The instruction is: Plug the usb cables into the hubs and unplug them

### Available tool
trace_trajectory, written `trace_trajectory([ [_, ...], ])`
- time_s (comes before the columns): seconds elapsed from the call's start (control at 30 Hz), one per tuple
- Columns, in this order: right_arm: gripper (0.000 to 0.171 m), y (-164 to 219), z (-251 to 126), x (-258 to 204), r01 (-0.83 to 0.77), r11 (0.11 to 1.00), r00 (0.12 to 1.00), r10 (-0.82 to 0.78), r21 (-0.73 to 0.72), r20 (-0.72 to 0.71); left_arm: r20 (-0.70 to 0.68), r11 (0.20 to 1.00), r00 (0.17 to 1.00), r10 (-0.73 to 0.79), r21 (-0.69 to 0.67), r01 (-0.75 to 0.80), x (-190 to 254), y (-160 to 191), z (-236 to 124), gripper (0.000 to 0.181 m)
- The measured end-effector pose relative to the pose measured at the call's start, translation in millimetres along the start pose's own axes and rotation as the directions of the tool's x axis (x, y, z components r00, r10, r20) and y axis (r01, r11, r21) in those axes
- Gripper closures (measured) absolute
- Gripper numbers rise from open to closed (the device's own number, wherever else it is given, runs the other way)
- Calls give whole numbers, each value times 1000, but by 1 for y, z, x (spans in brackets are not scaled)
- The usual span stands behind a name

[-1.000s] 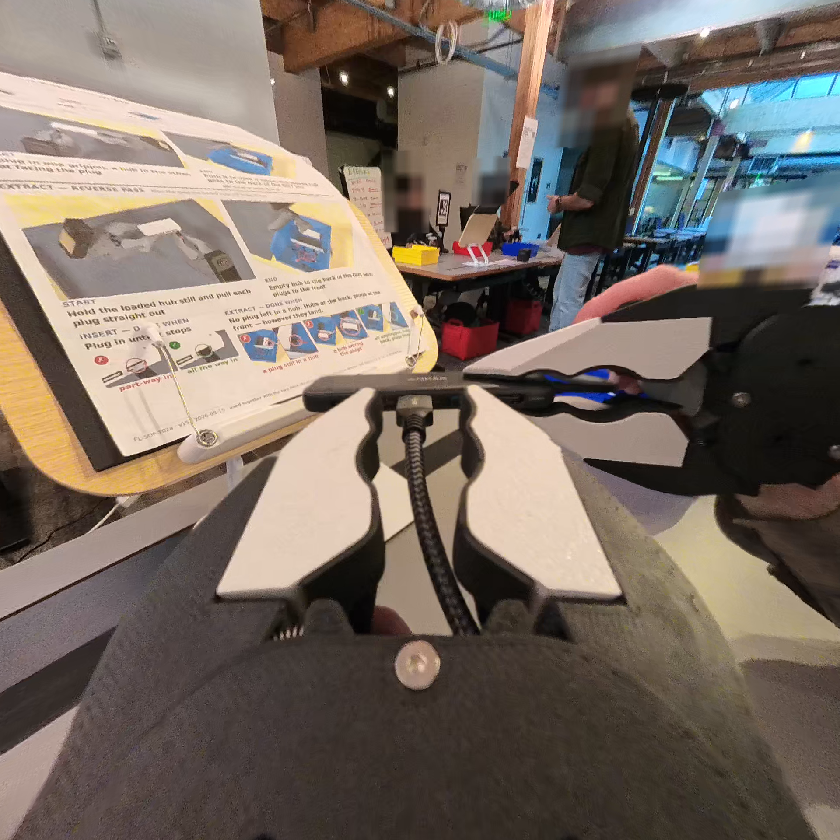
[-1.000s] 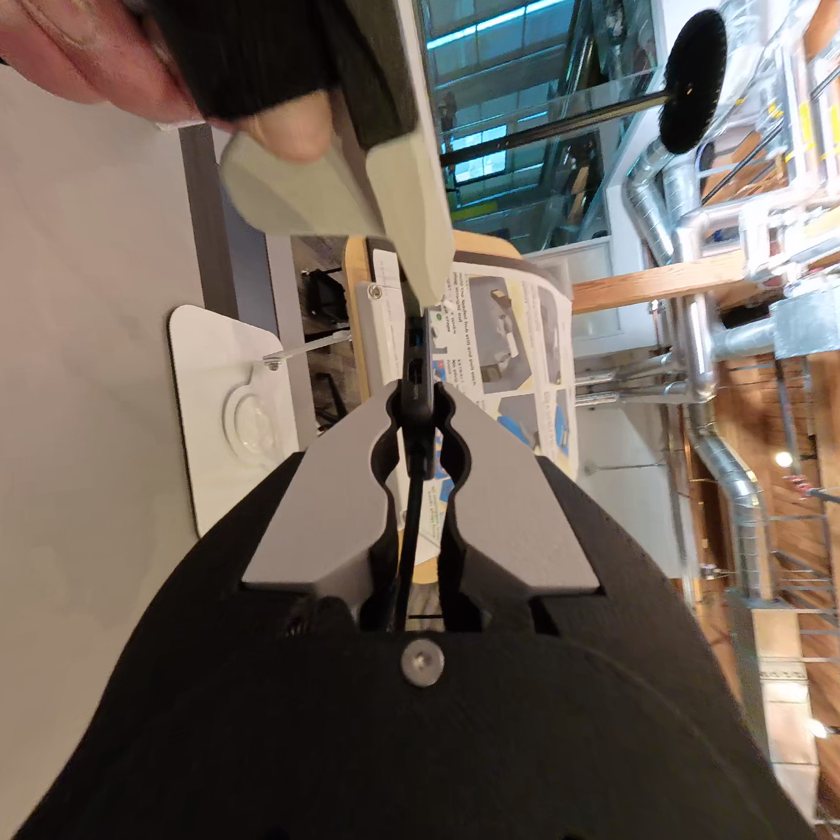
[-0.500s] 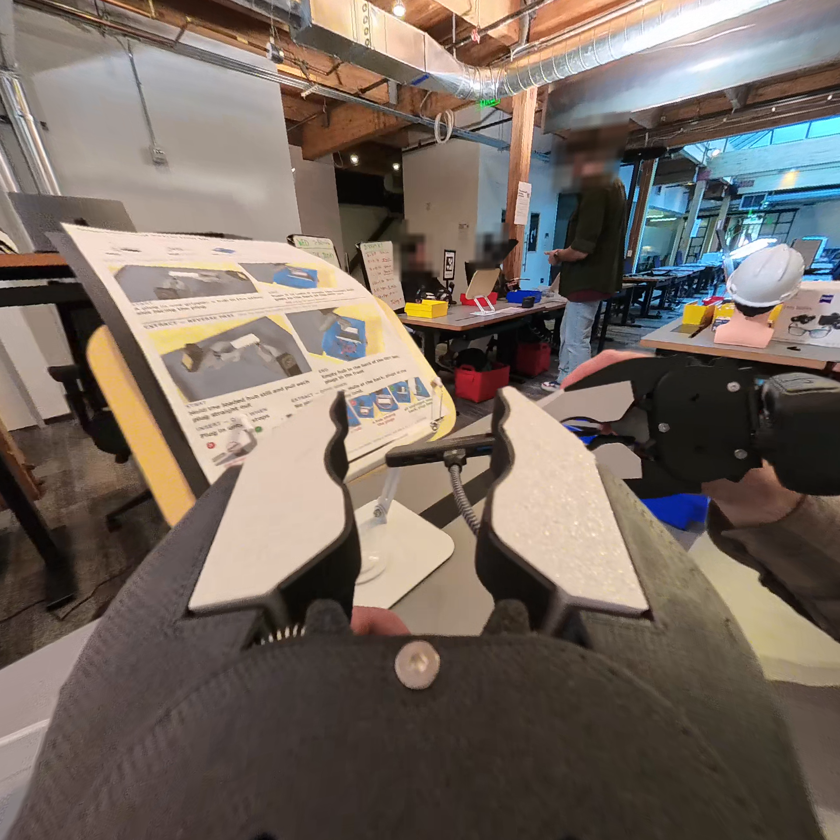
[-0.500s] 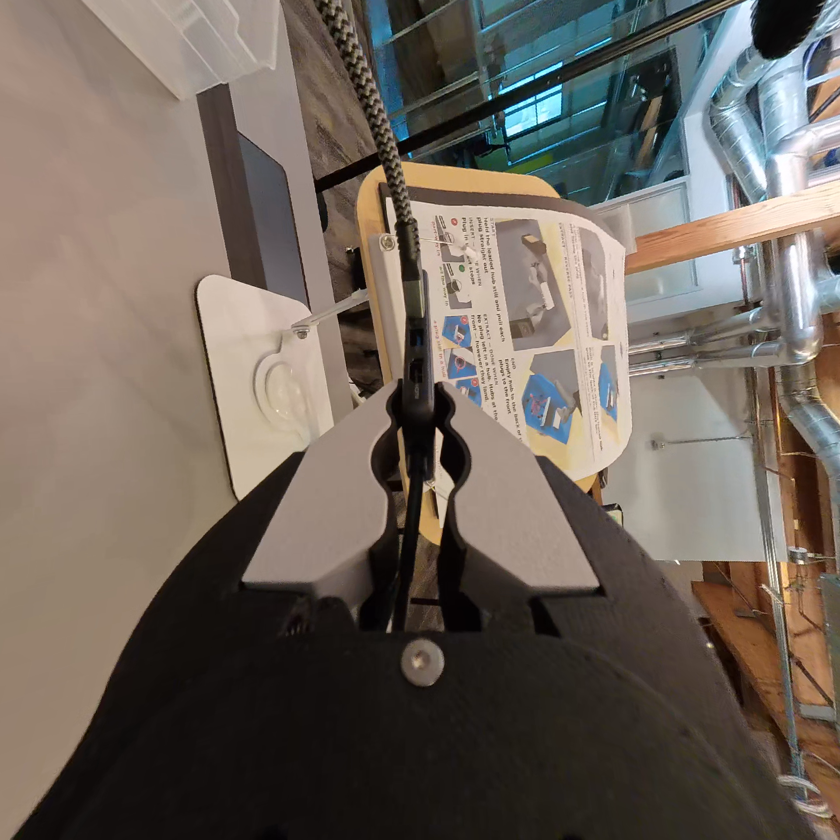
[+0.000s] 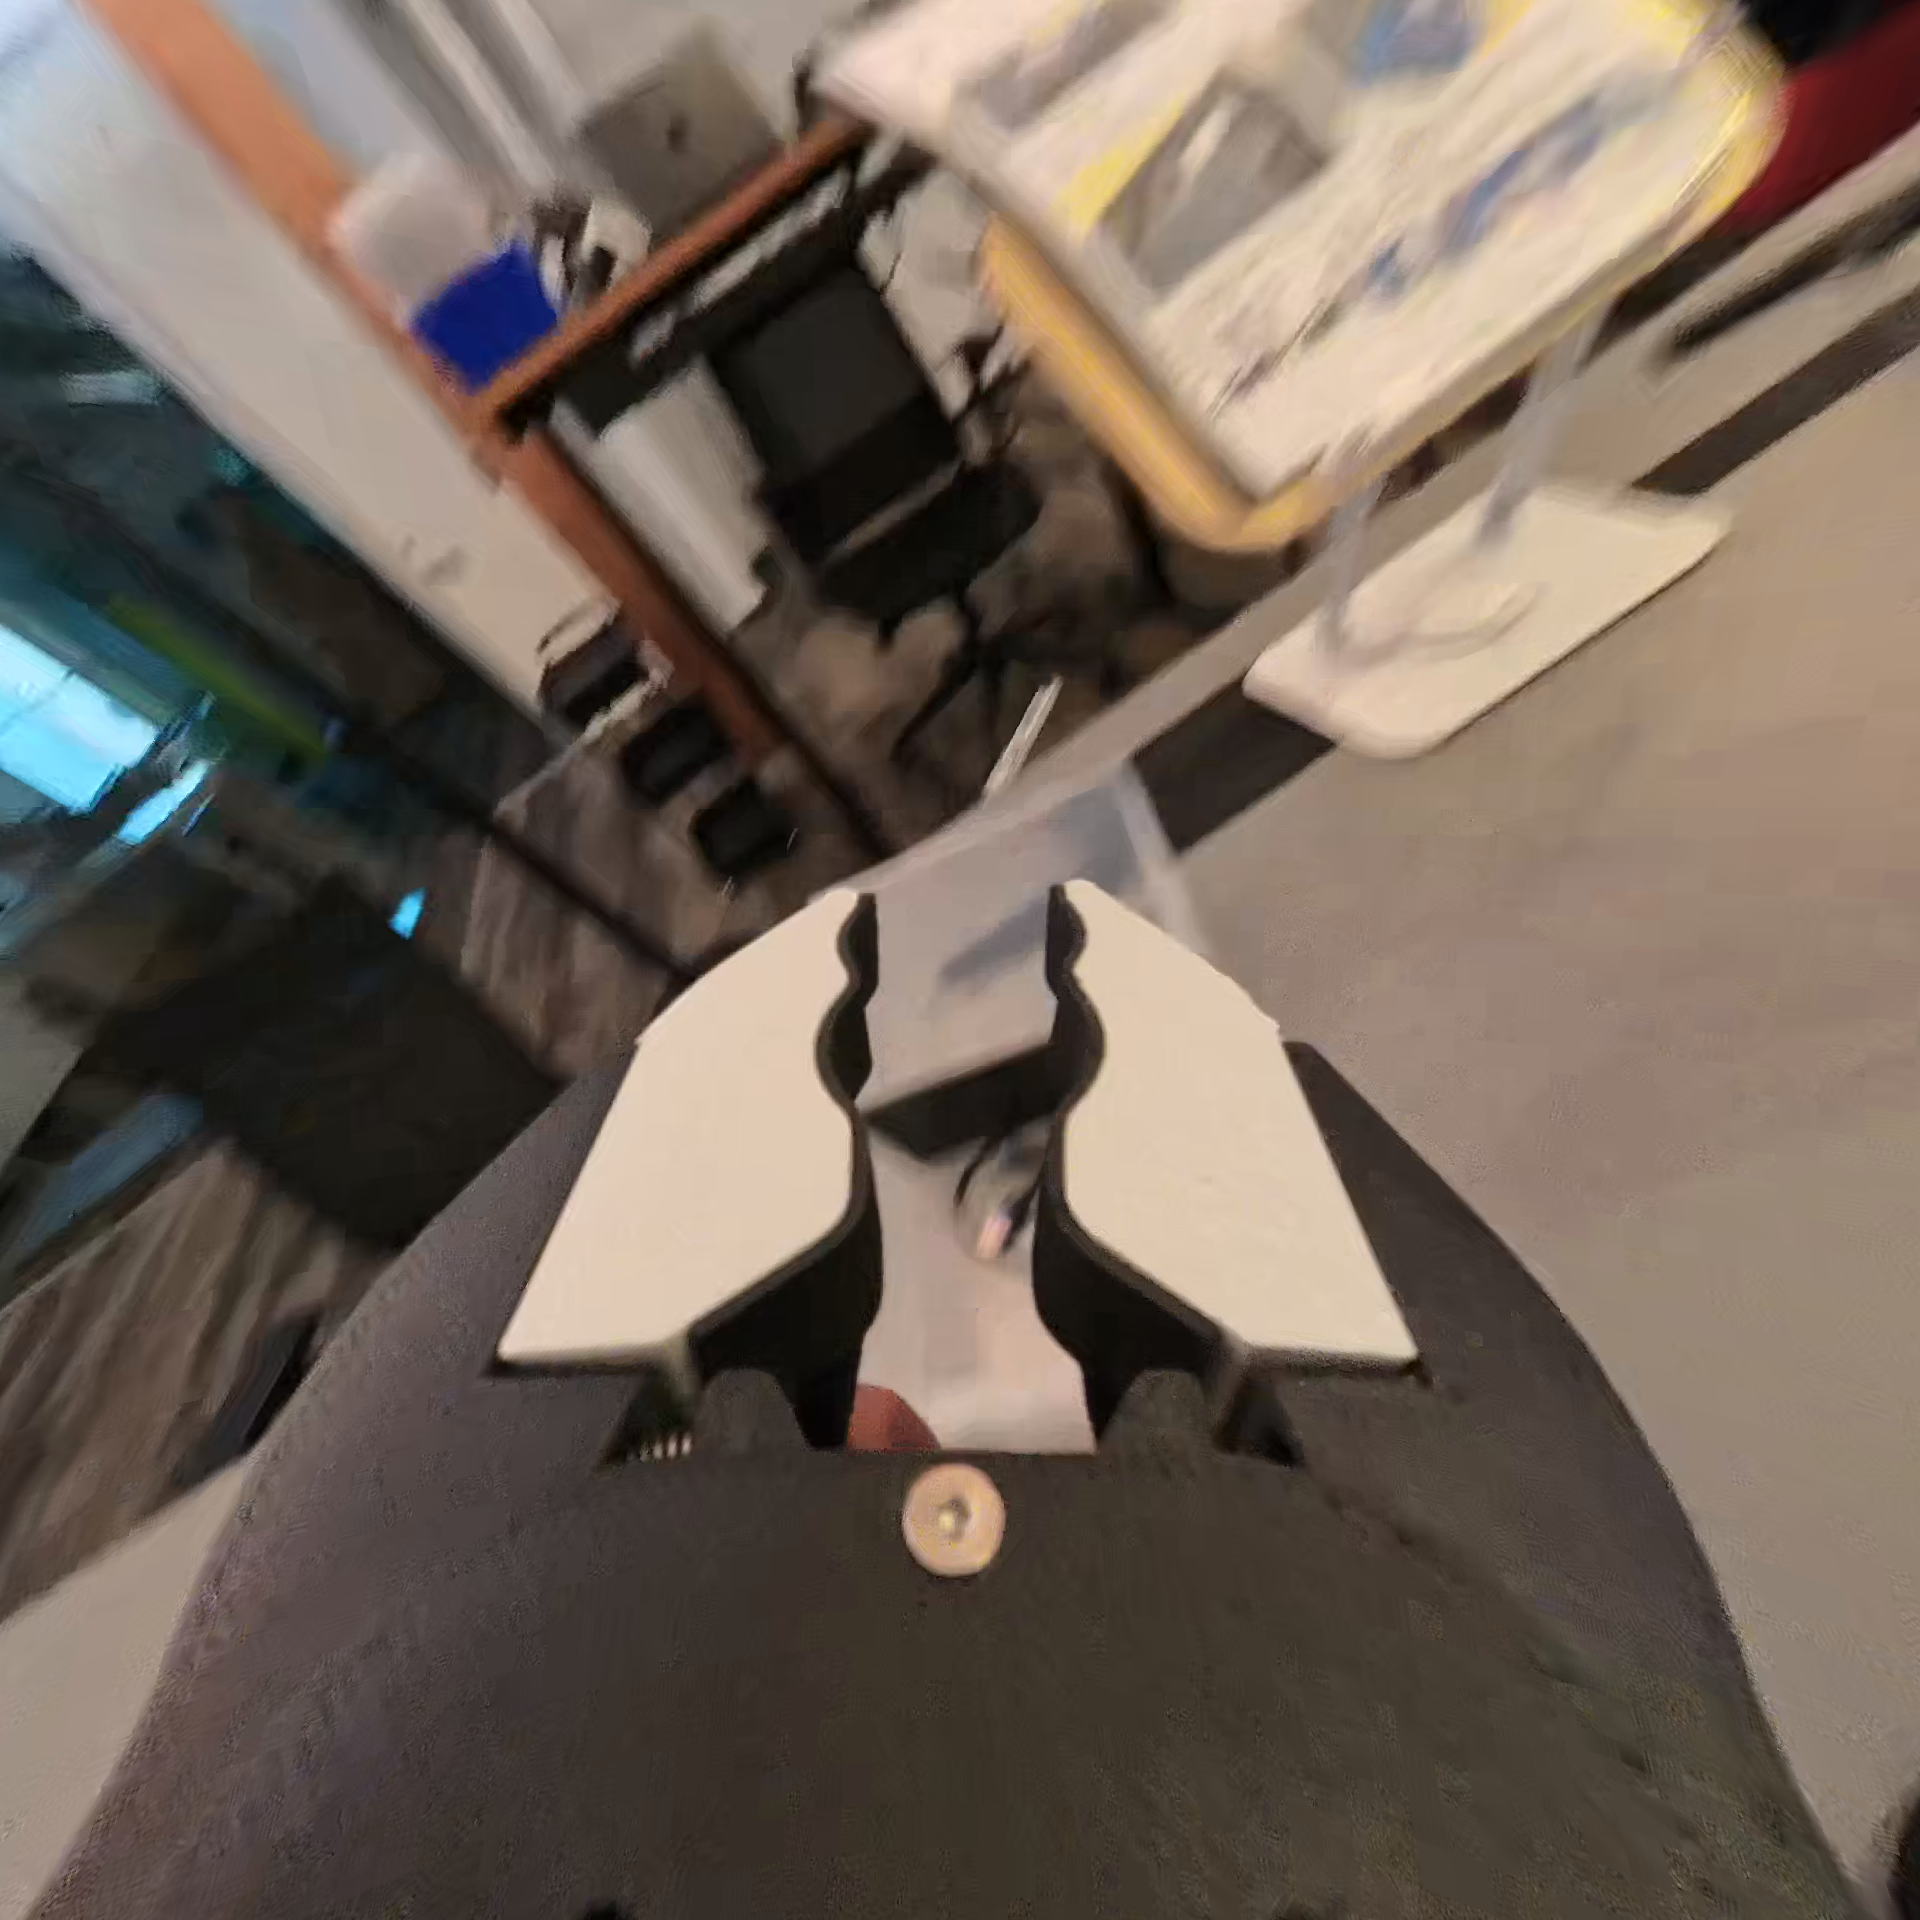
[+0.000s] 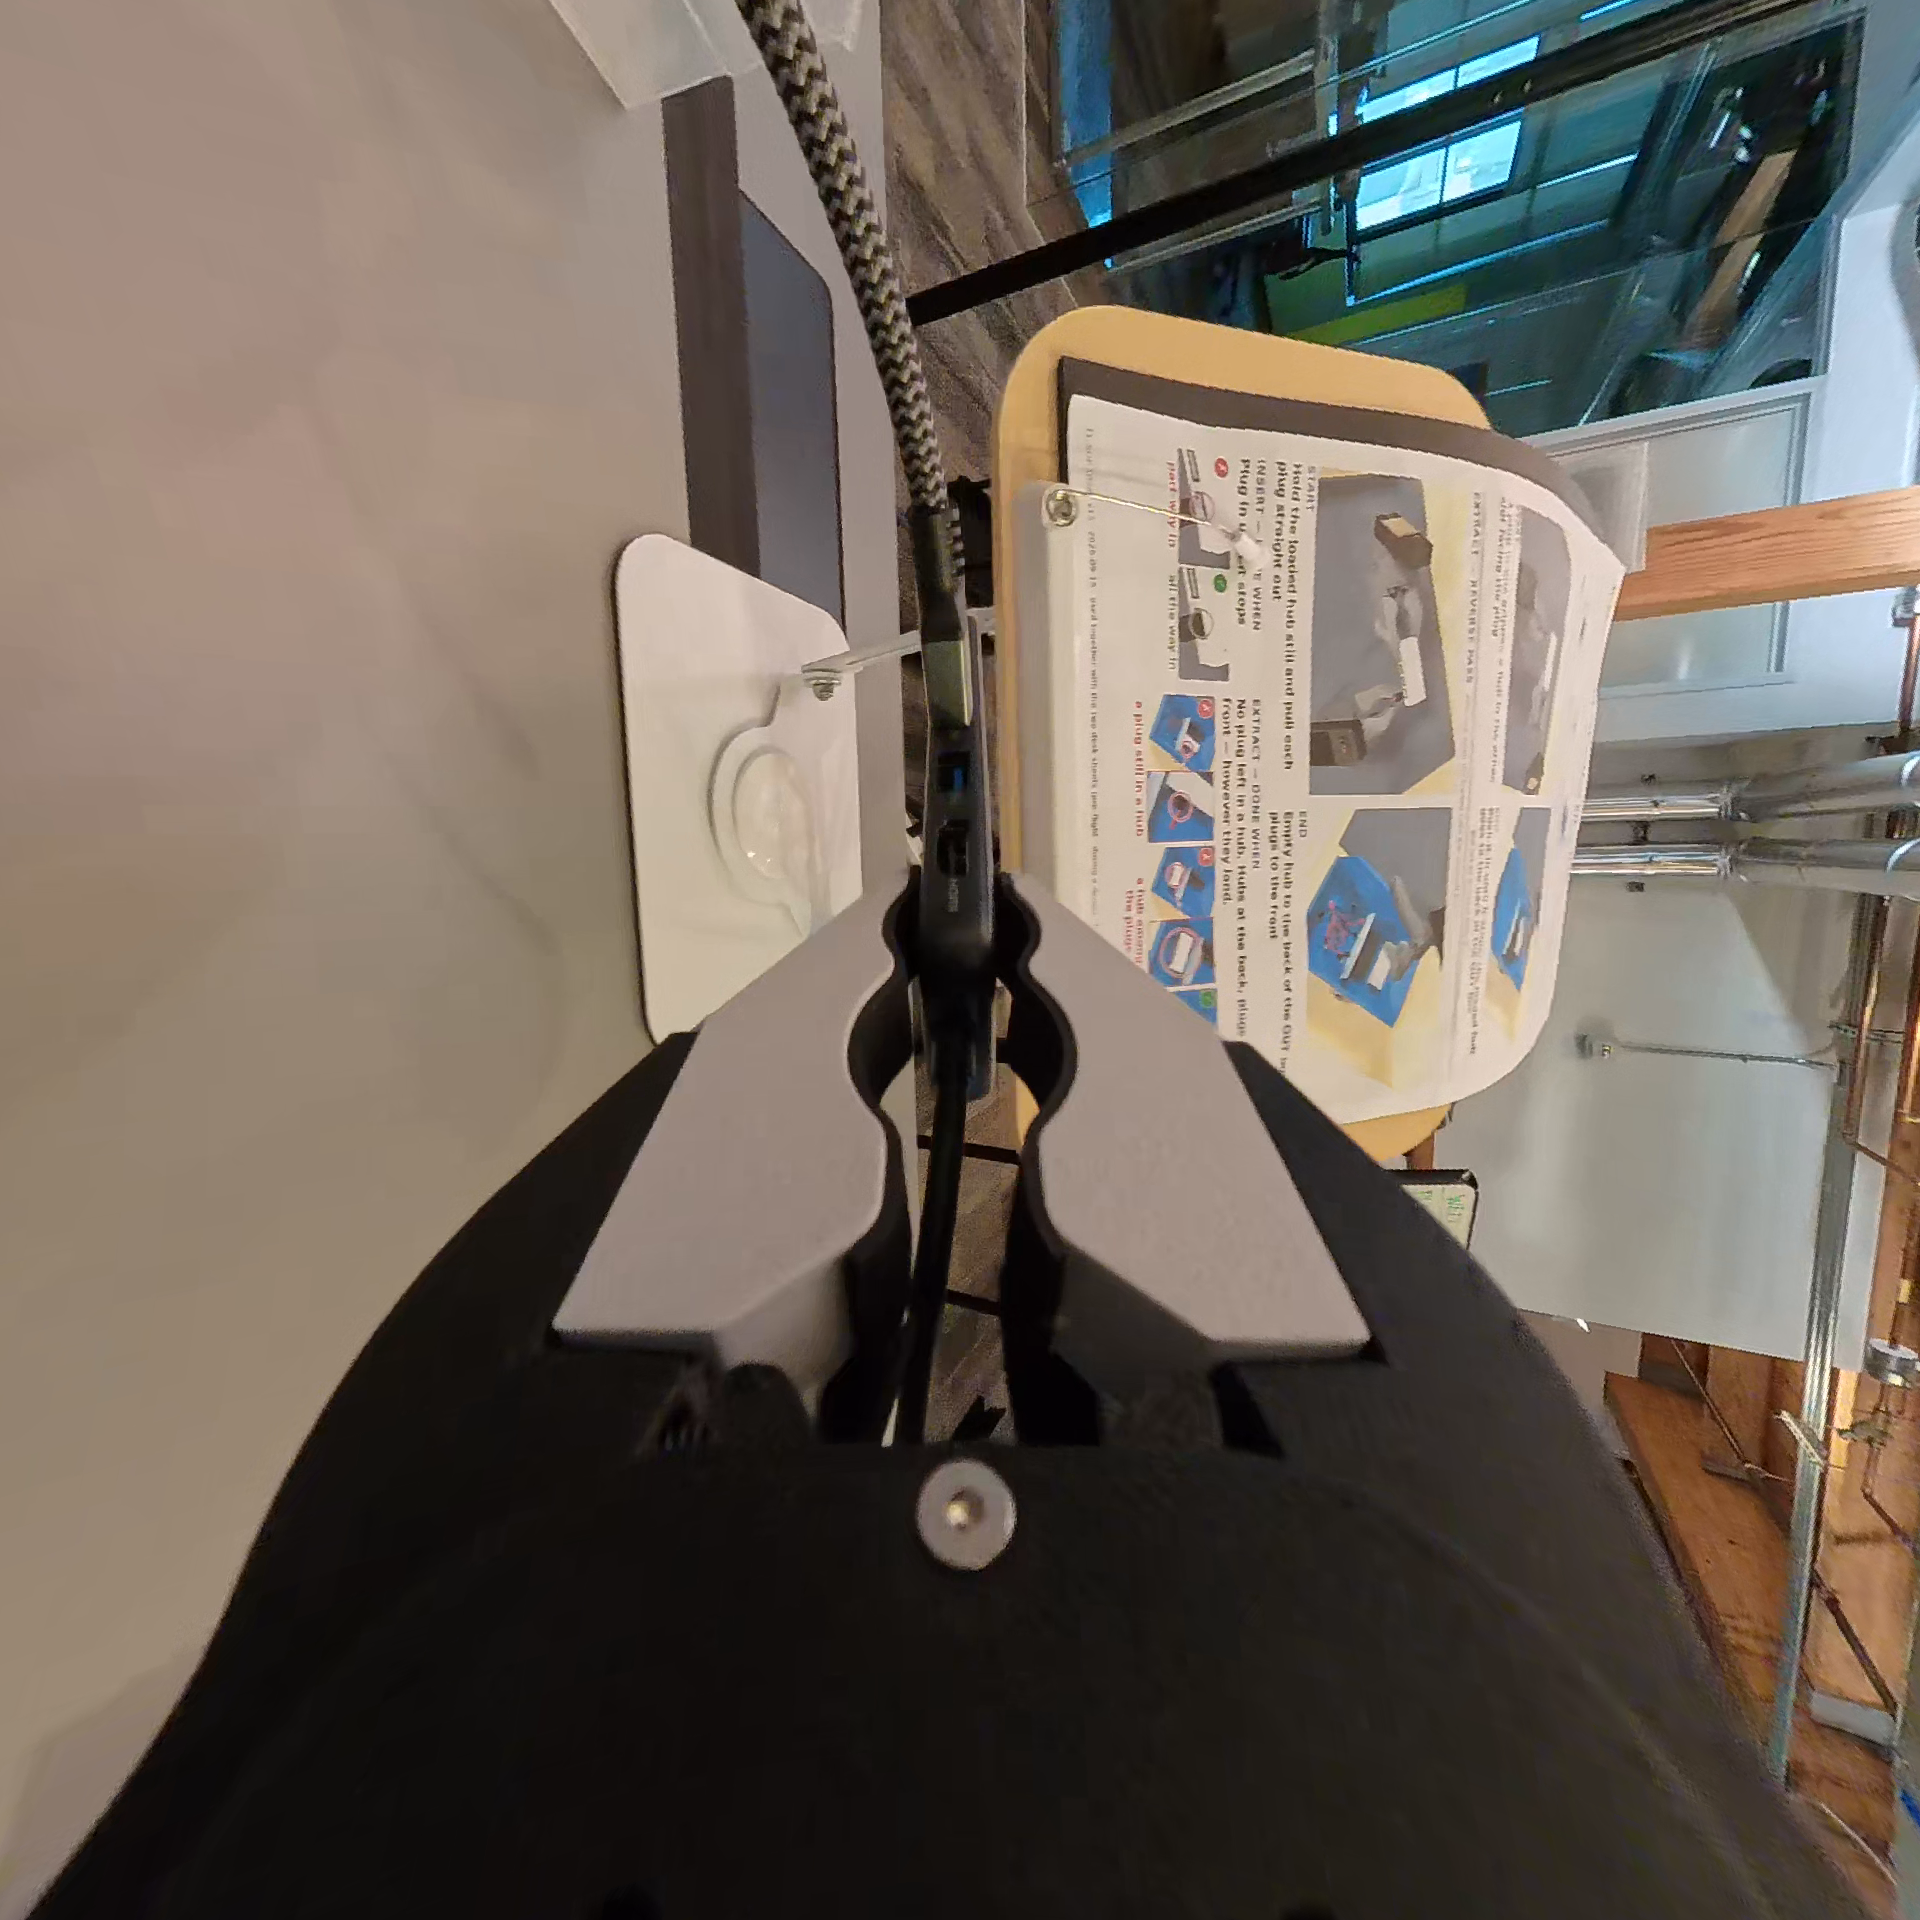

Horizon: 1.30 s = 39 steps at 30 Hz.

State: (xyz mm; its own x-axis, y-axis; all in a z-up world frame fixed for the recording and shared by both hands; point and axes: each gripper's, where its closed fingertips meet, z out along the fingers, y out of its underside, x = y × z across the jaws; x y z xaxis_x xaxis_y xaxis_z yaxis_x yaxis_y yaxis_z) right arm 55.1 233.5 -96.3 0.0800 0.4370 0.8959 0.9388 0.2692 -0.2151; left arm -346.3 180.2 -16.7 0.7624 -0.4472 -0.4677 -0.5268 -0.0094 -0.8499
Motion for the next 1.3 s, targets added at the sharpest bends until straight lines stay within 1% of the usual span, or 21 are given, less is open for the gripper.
trace_trajectory([
  [0.1,162,-3,0,-15,-12,1000,999,12,1,32,50,970,996,-80,-227,89,-45,104,-30,148],
  [0.17,162,-6,2,-26,-20,1000,998,20,2,55,62,918,992,-112,-376,127,-64,172,-48,148],
  [0.23,162,-10,3,-36,-27,1000,997,27,-1,77,87,862,987,-134,-482,160,-79,233,-61,149],
  [0.3,162,-14,3,-43,-42,999,995,41,1,91,75,793,974,-216,-569,219,-82,289,-67,150],
  [0.37,162,-18,3,-50,-62,998,993,61,1,104,80,735,958,-274,-626,263,-84,336,-67,157],
  [0.4,162,-20,3,-52,-69,998,992,69,0,108,66,705,941,-330,-646,293,-80,355,-66,160],
  [0.47,162,-23,3,-57,-78,997,991,78,-5,113,71,642,898,-435,-675,364,-75,387,-60,159],
  [0.57,162,-26,5,-63,-98,995,988,98,-7,120,124,536,874,-469,-747,394,-75,433,-53,156],
  [0.67,163,-28,9,-71,-113,994,985,113,-7,131,179,462,857,-484,-779,424,-77,464,-42,157],
  [0.8,163,-29,16,-78,-122,992,982,122,-6,144,218,370,858,-465,-832,412,-75,496,-36,158],
  [0.9,163,-29,19,-80,-130,992,980,128,3,149,233,350,840,-490,-830,435,-73,505,-30,160],
  [1.0,162,-27,20,-81,-133,991,979,131,7,155,232,347,816,-529,-818,458,-69,505,-24,162],
  [1.2,163,-24,19,-79,-147,989,978,144,12,153,228,332,808,-543,-826,456,-65,509,-24,177],
  [1.3,163,-23,18,-78,-149,989,978,145,13,148,224,338,800,-556,-819,464,-63,509,-22,180],
])
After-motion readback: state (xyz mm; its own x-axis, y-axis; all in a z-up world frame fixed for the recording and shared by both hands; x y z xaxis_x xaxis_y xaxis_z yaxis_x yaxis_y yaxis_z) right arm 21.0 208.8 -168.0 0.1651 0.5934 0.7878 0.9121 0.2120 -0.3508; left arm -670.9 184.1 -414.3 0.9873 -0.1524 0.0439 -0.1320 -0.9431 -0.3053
